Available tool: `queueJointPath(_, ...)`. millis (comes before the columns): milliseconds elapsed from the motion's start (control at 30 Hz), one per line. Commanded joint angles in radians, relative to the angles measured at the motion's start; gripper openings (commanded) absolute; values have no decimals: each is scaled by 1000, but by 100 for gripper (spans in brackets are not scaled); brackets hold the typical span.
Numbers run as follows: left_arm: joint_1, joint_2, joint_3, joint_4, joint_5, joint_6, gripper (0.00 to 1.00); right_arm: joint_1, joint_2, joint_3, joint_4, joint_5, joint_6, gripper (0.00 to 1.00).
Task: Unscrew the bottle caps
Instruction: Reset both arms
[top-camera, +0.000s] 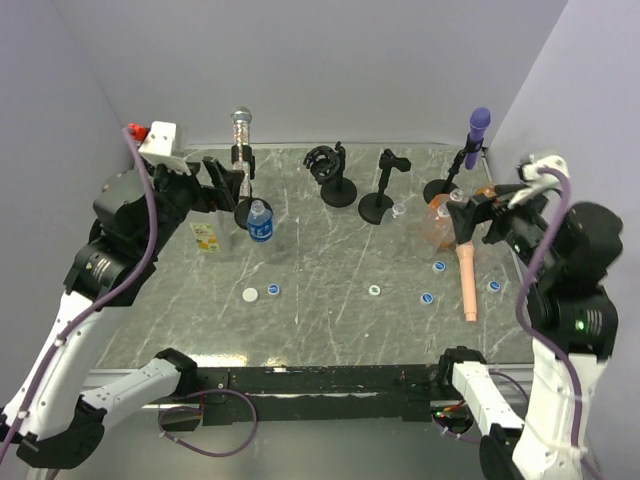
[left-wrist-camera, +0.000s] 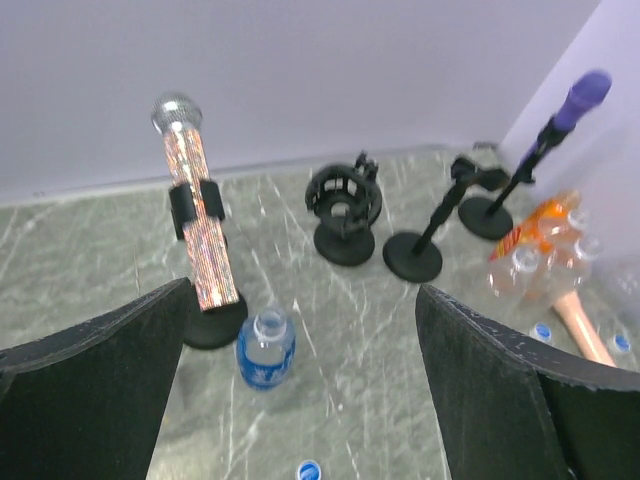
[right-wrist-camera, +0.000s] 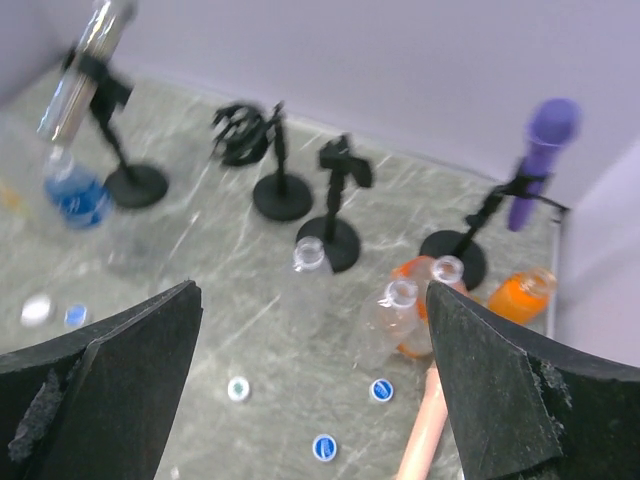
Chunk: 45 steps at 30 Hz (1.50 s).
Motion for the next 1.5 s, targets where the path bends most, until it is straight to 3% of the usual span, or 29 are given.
queueJointPath(0,9,-11,74,-69,72,-25,97,-7,-44,7,67,235,190,99)
queueJointPath(233,13,-57,70,-87,58,-22,97,-7,-111,-63,79,311,204,99)
queueJointPath(700,11,-157,13,-127,50,-40,96,-7,-186,-169,148,310,218,99)
queueJointPath(1467,11,-195,-81,-116,41,-16,97,-50,-160,-204,142,264,228,99)
